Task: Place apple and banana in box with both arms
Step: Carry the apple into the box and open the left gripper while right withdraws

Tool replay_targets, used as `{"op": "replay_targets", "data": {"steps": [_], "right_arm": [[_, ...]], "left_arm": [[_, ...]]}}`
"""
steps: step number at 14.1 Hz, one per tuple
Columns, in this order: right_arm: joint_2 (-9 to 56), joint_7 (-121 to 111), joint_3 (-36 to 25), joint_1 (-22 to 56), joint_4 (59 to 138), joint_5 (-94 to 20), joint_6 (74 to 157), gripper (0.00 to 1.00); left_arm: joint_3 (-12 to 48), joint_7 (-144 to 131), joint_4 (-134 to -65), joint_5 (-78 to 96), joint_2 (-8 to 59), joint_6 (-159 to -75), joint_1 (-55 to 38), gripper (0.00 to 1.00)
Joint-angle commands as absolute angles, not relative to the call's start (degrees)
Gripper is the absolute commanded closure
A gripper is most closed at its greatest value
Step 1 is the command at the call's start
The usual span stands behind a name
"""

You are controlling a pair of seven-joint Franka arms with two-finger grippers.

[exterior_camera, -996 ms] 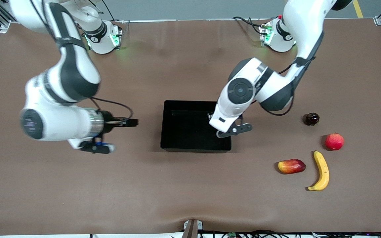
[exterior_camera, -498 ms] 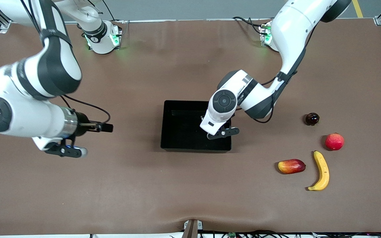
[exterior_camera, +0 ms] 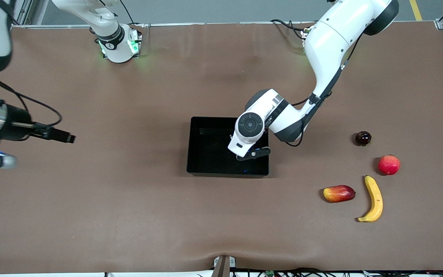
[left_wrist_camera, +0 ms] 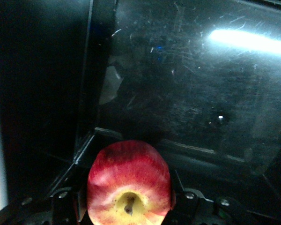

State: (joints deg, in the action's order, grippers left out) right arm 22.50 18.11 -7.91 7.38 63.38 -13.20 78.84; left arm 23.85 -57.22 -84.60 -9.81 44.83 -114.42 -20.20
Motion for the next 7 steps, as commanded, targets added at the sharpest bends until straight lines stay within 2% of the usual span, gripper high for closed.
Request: {"op": "replay_targets", "data": {"steps": [1,3,4,6,7], "right_arm": [[21.01,8.76,-7.64,4.58,63.98,-12.40,78.57,0.00],[19.08,-4.25,-7.29,2.11,65.21,-6.62,78.40,0.00],[18.64,-7.96,-7.38,1.85,65.48,-3.98,78.75,0.00],[17.41,-8.53,-7.30,1.23,66.52,-2.55,78.84,0.00],[15.14,-8.44,-7.29,1.58,70.45,-2.46,79.97,0.00]], "left_arm": [[23.64,-61.51,-89.37,-10.98,44.12,-120.92,-20.57,0.70],[23.64,-62.57,-89.91,-11.07,43.95,-121.20,-20.92,0.16],[23.64,-62.67,-89.74,-11.25,43.60,-121.11,-20.83,0.00],[23.64,-62.58,-89.03,-11.25,41.85,-120.59,-19.96,0.00],[23.64,-62.49,-89.03,-11.25,39.14,-119.98,-18.82,0.00]]}}
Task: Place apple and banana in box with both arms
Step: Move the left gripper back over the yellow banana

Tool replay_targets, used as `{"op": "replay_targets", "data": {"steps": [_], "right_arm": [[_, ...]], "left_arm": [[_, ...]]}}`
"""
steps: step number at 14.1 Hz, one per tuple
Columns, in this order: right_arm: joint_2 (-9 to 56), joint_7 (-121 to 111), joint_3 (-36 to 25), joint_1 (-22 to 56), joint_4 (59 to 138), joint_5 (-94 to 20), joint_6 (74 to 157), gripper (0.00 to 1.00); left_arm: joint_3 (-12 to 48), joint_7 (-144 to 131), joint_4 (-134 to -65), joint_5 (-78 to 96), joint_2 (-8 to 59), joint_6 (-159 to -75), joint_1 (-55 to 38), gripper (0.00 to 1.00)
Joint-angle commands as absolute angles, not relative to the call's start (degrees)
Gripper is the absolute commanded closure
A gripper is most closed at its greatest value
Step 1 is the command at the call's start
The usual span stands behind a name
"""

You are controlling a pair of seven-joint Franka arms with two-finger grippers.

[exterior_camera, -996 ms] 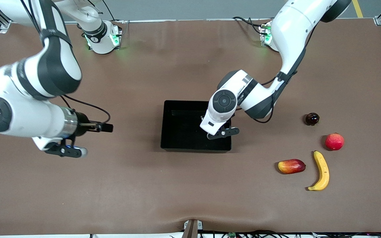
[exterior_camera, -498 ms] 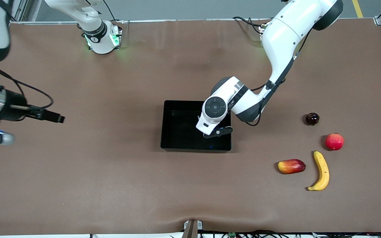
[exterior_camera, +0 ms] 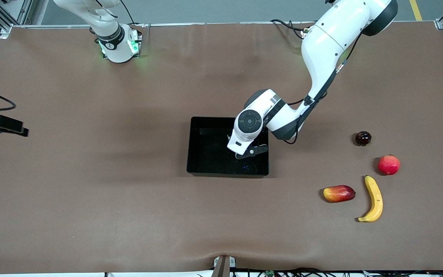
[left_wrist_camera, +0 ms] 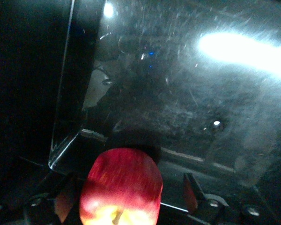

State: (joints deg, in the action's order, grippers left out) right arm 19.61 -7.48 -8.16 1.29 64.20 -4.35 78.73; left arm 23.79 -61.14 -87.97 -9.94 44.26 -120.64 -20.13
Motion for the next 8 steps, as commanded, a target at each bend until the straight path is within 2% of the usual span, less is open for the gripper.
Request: {"op": "replay_targets", "data": {"steps": [1,3,4,5,8], "right_arm": [[11.64,-8.44,-7.21,1.32,77.10,-2.46,83.72,0.00],[3.55,-8.52,-7.29,1.14,91.68,-2.46,93.29,0.00],[0.91,-8.53,-7.29,1.06,96.46,-2.46,96.47,0.00],[0.44,-8.70,-7.38,0.79,97.29,-2.46,97.46,0.00],[1.67,-8.79,-7.30,-0.61,87.13,-1.67,94.59,0.00]], "left_arm": [[23.64,-61.97,-89.03,-11.34,36.07,-117.97,-17.16,0.00],[23.73,-59.43,-87.73,-11.34,31.13,-114.01,-12.95,0.00],[23.82,-56.72,-86.15,-10.99,30.16,-112.08,-10.31,0.00],[23.82,-53.04,-85.26,-11.07,29.54,-110.49,-7.67,0.00],[23.56,-36.44,-85.25,-12.64,29.96,-110.47,0.50,0.00]]}}
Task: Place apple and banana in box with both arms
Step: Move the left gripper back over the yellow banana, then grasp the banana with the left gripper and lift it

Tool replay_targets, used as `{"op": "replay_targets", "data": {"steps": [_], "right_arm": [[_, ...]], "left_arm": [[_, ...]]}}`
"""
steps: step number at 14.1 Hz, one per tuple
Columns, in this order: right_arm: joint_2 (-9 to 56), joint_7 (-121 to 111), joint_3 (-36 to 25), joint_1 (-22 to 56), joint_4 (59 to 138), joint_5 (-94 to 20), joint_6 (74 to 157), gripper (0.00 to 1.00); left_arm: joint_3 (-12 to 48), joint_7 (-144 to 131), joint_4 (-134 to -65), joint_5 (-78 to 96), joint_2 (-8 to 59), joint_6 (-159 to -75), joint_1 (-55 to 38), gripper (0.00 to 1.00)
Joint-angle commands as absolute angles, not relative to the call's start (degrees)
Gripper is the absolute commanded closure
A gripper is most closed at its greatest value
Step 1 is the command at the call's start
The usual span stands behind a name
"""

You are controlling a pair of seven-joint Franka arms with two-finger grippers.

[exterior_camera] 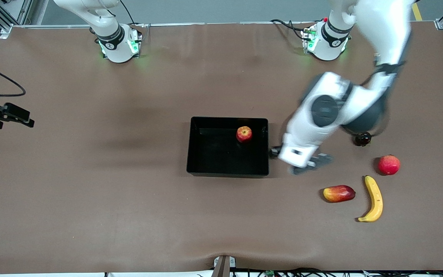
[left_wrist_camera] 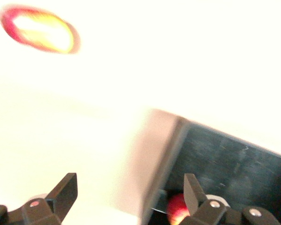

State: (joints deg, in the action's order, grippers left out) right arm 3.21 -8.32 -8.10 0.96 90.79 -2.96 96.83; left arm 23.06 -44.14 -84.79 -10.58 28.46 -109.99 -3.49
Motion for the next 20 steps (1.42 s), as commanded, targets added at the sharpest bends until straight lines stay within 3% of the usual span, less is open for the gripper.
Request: {"op": "replay_targets", "data": {"steps": [1,6,10,18,20], "right_arm": [[1.67,-8.88,-7.29,-0.62,85.88,-1.32,93.00,0.00],[1.58,-10.89,-7.21,-1.85,86.48,0.18,87.64,0.00],[1.58,-11.34,-7.21,-2.46,86.75,-0.35,87.98,0.00],[1.23,-10.63,-7.21,-2.02,86.31,-5.97,87.01,0.00],[1.32,-11.16,-6.95,-1.67,84.56,-5.28,87.01,0.00]], "left_arm": [[23.55,-32.65,-85.08,-15.70,31.19,-111.17,3.57,0.00],[23.64,-22.52,-85.17,-25.83,37.78,-120.31,13.87,0.00],[22.59,-12.24,-85.43,-29.70,40.24,-124.96,19.75,0.00],[22.50,-6.06,-85.43,-29.00,47.45,-133.41,24.43,0.16],[22.50,-7.03,-85.52,-28.57,48.25,-134.20,24.43,0.27]]}}
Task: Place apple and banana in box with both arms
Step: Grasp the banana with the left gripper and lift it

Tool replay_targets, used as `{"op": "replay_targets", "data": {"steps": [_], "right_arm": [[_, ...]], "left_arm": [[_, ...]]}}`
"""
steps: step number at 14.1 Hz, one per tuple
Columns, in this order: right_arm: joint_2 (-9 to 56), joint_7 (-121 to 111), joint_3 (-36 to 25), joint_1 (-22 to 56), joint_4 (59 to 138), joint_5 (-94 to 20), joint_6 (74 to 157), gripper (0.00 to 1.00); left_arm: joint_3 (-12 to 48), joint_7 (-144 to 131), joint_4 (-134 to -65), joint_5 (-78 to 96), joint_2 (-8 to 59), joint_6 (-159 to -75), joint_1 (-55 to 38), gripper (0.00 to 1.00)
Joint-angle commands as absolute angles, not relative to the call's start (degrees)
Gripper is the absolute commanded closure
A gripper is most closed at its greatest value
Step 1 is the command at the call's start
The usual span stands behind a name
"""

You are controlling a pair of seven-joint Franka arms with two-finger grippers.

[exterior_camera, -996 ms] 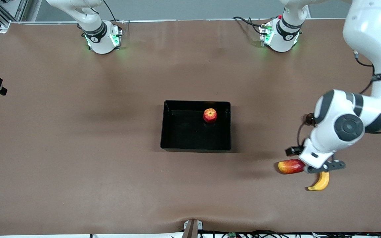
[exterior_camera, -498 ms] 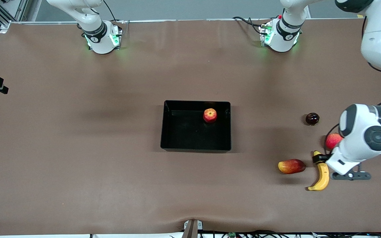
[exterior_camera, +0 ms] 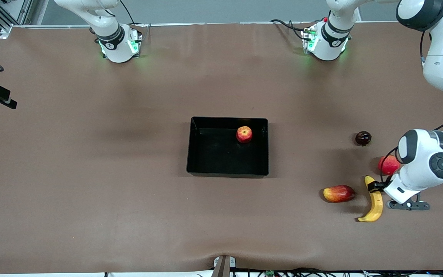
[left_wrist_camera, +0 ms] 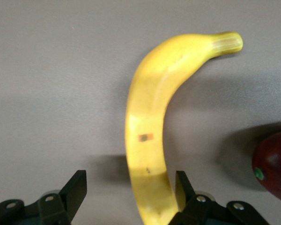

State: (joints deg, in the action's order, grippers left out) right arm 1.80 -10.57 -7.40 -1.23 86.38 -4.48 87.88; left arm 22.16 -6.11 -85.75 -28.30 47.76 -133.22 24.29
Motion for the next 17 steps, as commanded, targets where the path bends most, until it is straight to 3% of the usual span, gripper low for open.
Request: {"op": "replay_targets", "data": {"steps": [1,2,3,4,9,12,15,17], "right_arm": [[1.49,-10.73,-7.03,-1.67,83.42,-5.10,86.92,0.00],[1.49,-10.72,-7.03,-2.02,83.15,-5.18,86.84,0.00],[1.49,-11.07,-7.12,-2.20,83.06,-5.19,86.92,0.00],[1.49,-10.99,-7.21,-2.02,83.14,-5.10,86.75,0.00],[1.41,-11.34,-6.94,-1.67,83.14,-1.41,85.34,0.00],[1.49,-11.34,-6.94,-1.84,83.23,-1.49,85.25,0.00],[1.49,-11.25,-7.03,-1.85,83.14,-1.41,85.25,0.00],[1.49,-11.25,-7.03,-2.02,83.06,-1.41,85.34,0.00]], "left_arm": [[22.50,-7.03,-85.52,-27.61,48.60,-134.47,24.43,0.38],[22.50,-7.12,-85.52,-26.73,49.13,-134.65,24.43,0.58],[22.50,-7.03,-85.60,-26.46,48.87,-134.65,24.43,0.86],[22.50,-6.68,-85.52,-26.46,48.17,-134.56,24.78,1.00],[26.80,-7.03,-86.31,-25.40,37.64,-124.65,25.05,1.00],[34.77,-11.84,-86.04,-25.40,31.57,-114.47,24.70,1.00],[45.32,-26.14,-86.04,-25.57,31.46,-108.99,24.09,1.00],[46.76,-36.25,-86.04,-25.49,31.73,-108.90,18.32,1.00]]}}
